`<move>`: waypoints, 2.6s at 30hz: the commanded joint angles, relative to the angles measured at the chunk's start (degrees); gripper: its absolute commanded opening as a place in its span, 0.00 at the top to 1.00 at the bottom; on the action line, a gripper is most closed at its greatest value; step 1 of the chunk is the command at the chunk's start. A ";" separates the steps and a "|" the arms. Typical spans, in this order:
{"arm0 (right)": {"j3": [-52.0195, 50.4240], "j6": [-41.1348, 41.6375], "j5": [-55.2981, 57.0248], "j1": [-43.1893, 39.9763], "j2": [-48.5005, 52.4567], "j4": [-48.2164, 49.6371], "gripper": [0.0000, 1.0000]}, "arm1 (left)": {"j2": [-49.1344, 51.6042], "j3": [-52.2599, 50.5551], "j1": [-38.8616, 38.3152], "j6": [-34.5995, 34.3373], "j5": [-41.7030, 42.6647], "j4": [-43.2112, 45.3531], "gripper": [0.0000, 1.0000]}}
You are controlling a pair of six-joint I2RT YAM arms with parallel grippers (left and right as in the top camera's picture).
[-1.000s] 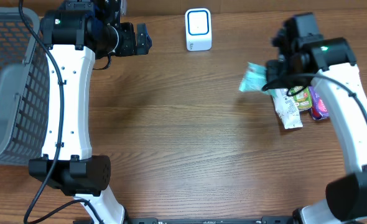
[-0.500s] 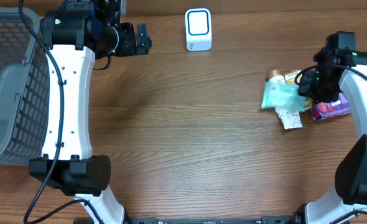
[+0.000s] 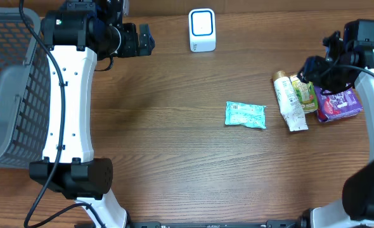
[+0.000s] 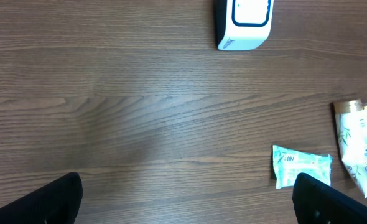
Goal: Scan the item barcode
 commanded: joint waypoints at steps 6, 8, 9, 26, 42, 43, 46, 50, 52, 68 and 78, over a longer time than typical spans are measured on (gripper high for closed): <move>1.03 0.24 -11.19 14.97 -1.64 -0.24 0.52 | -0.15 0.68 -0.37 0.83 0.28 0.04 0.00; 1.07 0.22 -11.15 16.98 -1.81 -0.15 0.44 | -0.15 0.68 -0.37 0.85 0.28 0.04 0.00; 1.11 0.24 -11.06 17.86 -1.99 -0.13 0.34 | -0.15 0.68 -0.37 0.83 0.28 0.04 0.00; 7.06 2.62 -1.64 22.32 -28.22 -6.36 0.00 | -0.15 0.68 -0.37 0.83 0.28 0.04 0.00; 6.49 2.62 15.63 22.18 -38.73 -19.34 0.00 | -0.15 0.68 -0.37 0.83 0.28 0.04 0.00; 5.73 2.60 17.38 21.94 -38.71 -16.90 0.00 | -0.15 0.68 -0.37 0.85 0.28 0.04 0.00; 0.92 0.66 18.51 18.82 -41.48 -7.15 0.00 | -0.15 0.68 -0.37 0.85 0.26 0.04 0.00; -10.29 -5.68 10.49 12.28 -47.89 7.41 0.00 | -0.15 0.68 -0.37 0.83 0.28 0.04 0.01; -18.78 -6.05 8.00 8.96 -52.54 16.48 0.00 | -0.15 0.68 -0.37 0.85 0.28 0.04 0.00; -77.64 -6.03 7.78 6.40 -87.32 65.85 0.00 | -0.15 0.68 -0.37 0.85 0.26 0.04 0.00; -89.44 -6.01 9.38 8.94 -96.24 65.85 0.00 | -0.15 0.68 -0.37 0.85 0.28 0.04 0.00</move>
